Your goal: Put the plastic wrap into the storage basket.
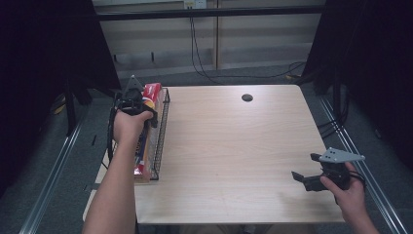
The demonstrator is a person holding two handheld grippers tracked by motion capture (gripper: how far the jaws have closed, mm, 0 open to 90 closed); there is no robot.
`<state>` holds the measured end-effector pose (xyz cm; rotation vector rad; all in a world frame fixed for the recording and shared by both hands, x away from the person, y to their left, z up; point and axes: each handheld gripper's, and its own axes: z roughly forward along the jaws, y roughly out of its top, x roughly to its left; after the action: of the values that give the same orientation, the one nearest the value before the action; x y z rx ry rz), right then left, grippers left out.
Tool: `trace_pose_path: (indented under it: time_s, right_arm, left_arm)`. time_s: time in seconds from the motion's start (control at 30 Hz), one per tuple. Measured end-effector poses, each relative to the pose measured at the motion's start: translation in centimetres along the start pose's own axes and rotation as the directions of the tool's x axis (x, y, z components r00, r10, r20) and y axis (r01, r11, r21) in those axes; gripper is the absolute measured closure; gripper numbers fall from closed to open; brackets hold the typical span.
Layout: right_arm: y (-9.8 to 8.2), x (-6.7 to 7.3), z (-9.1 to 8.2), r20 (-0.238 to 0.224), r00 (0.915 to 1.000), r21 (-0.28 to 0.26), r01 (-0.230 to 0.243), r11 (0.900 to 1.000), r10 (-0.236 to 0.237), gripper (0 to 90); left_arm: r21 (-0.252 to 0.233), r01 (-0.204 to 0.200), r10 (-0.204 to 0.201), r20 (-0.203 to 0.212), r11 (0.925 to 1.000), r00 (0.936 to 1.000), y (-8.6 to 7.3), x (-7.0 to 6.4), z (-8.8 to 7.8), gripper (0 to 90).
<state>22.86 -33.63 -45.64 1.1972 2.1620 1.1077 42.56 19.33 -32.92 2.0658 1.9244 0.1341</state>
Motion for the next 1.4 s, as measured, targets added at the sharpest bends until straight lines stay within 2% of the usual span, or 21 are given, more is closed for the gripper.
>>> trace_pose_path:
  time_s: [0.07,0.13,0.17,0.27,0.3,0.33,0.4,0.67,0.73,0.8,0.87,0.9,0.93,0.97,1.0,1.13,1.2,1.23,1.3,1.4]
  right_arm:
    - [0.0,0.0,0.1,0.001,1.0,0.001,0.0,1.0,0.0,1.9]
    - [0.0,0.1,0.2,-0.001,1.0,0.002,0.001,1.0,-0.001,1.9]
    - [0.0,0.1,0.2,-0.004,1.0,0.001,0.002,1.0,-0.002,1.9]
    - [0.0,0.2,0.3,-0.007,1.0,0.005,0.005,1.0,-0.005,1.9]
    - [0.1,0.2,0.4,-0.007,0.9999,0.008,0.007,1.0,-0.007,1.9]
    - [0.1,0.3,0.4,-0.004,0.9999,0.008,0.01,1.0,-0.01,1.9]
    - [0.1,0.3,0.5,-0.009,0.9999,0.008,0.009,1.0,-0.008,1.9]
    - [0.1,0.3,0.5,-0.006,1.0,0.01,0.005,1.0,-0.005,1.9]
    - [0.1,0.3,0.5,-0.003,1.0,0.007,0.009,1.0,-0.009,1.9]
    - [0.1,0.3,0.5,-0.003,0.9999,0.008,0.011,1.0,-0.011,1.9]
    - [0.0,0.3,0.6,-0.01,0.9999,0.014,0.008,1.0,-0.008,1.9]
    - [0.0,0.3,0.6,-0.014,0.9998,0.017,0.012,1.0,-0.012,1.9]
    - [0.0,0.3,0.6,-0.011,0.9999,0.017,0.013,1.0,-0.013,1.9]
    - [0.0,0.3,0.6,-0.012,0.9998,0.016,0.014,1.0,-0.014,1.9]
    - [0.1,0.3,0.6,-0.013,0.9999,0.016,0.011,1.0,-0.011,1.9]
    - [0.1,0.4,0.6,-0.01,0.9999,0.013,0.01,1.0,-0.01,1.9]
    - [0.1,0.4,0.6,-0.015,0.9998,0.015,0.016,1.0,-0.015,1.9]
    - [0.1,0.4,0.6,-0.013,0.9998,0.016,0.015,1.0,-0.015,1.9]
    - [0.1,0.3,0.6,-0.013,0.9998,0.016,0.014,1.0,-0.014,1.9]
    - [0.1,0.3,0.6,-0.008,0.9999,0.013,0.01,1.0,-0.01,1.9]
  left_arm:
    - [-0.001,-0.003,0.003,0.004,1.0,1.0,0.0,0.3,0.1,42.9]
    - [-0.003,0.012,-0.012,-0.007,0.9999,0.9999,0.0,0.4,0.2,42.9]
    - [0.001,0.003,-0.003,-0.011,1.0,0.9999,0.0,0.6,0.2,42.9]
    - [0.002,0.022,-0.022,-0.009,0.9998,0.9997,0.0,1.0,0.5,42.9]
    - [0.003,0.014,-0.014,-0.014,0.9999,0.9998,0.0,1.2,0.6,42.9]
    - [0.001,0.026,-0.026,-0.016,0.9997,0.9995,0.0,1.2,0.8,42.9]
    - [0.003,0.01,-0.009,-0.022,1.0,0.9997,0.0,1.6,0.9,42.9]
    - [0.0,0.04,-0.04,-0.027,0.9992,0.9988,0.0,2.4,1.8,42.8]
    - [0.003,0.028,-0.028,-0.03,0.9996,0.9992,0.0,2.7,1.9,42.8]
    - [-0.004,0.045,-0.045,-0.022,0.999,0.9988,0.0,2.8,2.1,42.8]
    - [-0.002,0.031,-0.031,-0.034,0.9995,0.999,0.1,2.9,2.3,42.8]
    - [-0.001,0.046,-0.046,-0.027,0.999,0.9986,0.1,2.9,2.4,42.8]
    - [0.001,0.035,-0.035,-0.029,0.9994,0.999,0.1,3.1,2.5,42.8]
    - [0.003,0.041,-0.041,-0.029,0.9991,0.9987,0.1,3.0,2.6,42.8]
    - [0.003,0.027,-0.027,-0.032,0.9996,0.9991,0.1,3.1,2.7,42.8]
    - [0.005,0.06,-0.06,-0.029,0.9982,0.9978,0.1,3.0,3.1,42.7]
    - [0.012,0.027,-0.027,-0.04,0.9996,0.9989,0.2,3.2,3.3,42.7]
    - [0.009,0.047,-0.047,-0.034,0.9989,0.9983,0.2,3.1,3.5,42.7]
    - [0.011,0.058,-0.057,-0.032,0.9983,0.9979,0.2,3.2,3.7,42.7]
    - [0.011,0.057,-0.056,-0.043,0.9983,0.9975,0.3,3.3,4.1,42.6]
